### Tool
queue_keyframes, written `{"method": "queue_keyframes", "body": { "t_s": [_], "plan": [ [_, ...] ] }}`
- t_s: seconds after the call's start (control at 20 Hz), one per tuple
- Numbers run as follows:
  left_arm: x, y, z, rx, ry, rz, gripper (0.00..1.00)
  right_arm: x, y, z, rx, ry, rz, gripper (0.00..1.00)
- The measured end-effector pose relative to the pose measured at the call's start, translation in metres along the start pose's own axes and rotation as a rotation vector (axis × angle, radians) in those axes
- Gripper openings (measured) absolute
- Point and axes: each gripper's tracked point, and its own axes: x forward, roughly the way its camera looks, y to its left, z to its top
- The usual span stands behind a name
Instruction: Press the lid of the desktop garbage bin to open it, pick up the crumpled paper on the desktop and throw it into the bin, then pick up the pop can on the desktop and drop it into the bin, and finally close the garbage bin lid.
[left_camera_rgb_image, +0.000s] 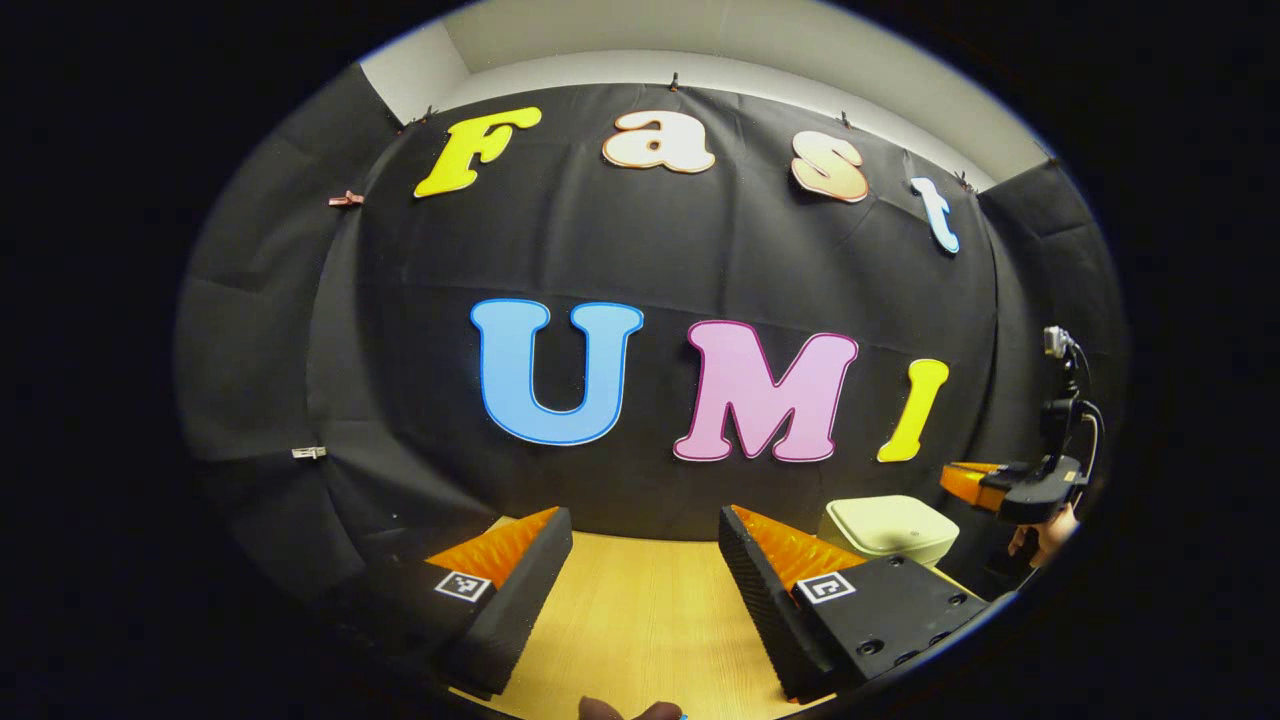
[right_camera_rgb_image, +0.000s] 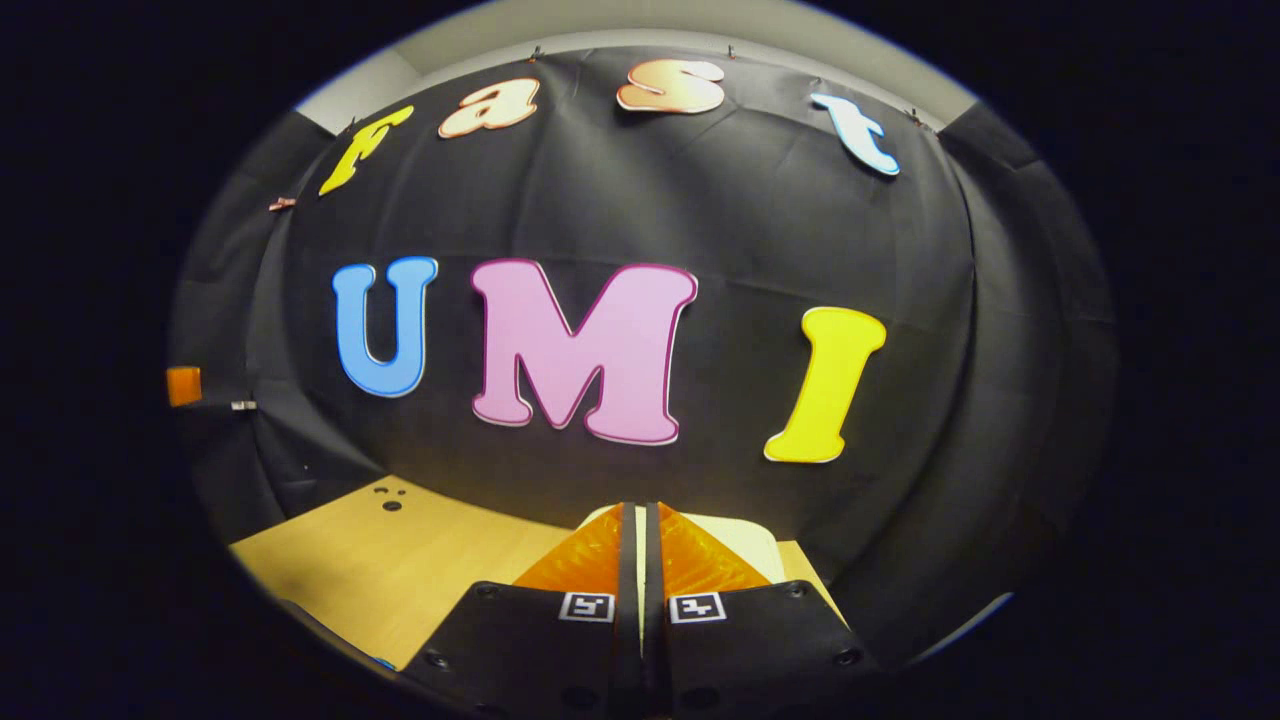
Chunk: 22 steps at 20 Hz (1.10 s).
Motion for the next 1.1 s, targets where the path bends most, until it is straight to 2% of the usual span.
{"method": "queue_keyframes", "body": {
  "t_s": [0.35,0.7,0.8,1.1],
  "plan": [
    [0.008,-0.001,-0.009,0.013,0.027,-0.011,0.95,0.013,-0.001,-0.056,0.001,0.097,-0.017,0.05],
    [0.011,0.000,-0.018,0.004,0.049,-0.022,0.95,0.014,-0.006,-0.090,0.046,0.173,-0.029,0.06],
    [0.011,0.002,-0.019,0.008,0.052,-0.020,0.95,0.016,-0.007,-0.090,0.065,0.163,-0.035,0.05],
    [0.009,0.000,-0.018,0.000,0.047,-0.020,0.95,0.013,-0.007,-0.092,-0.036,0.144,-0.085,0.06]
  ]
}}
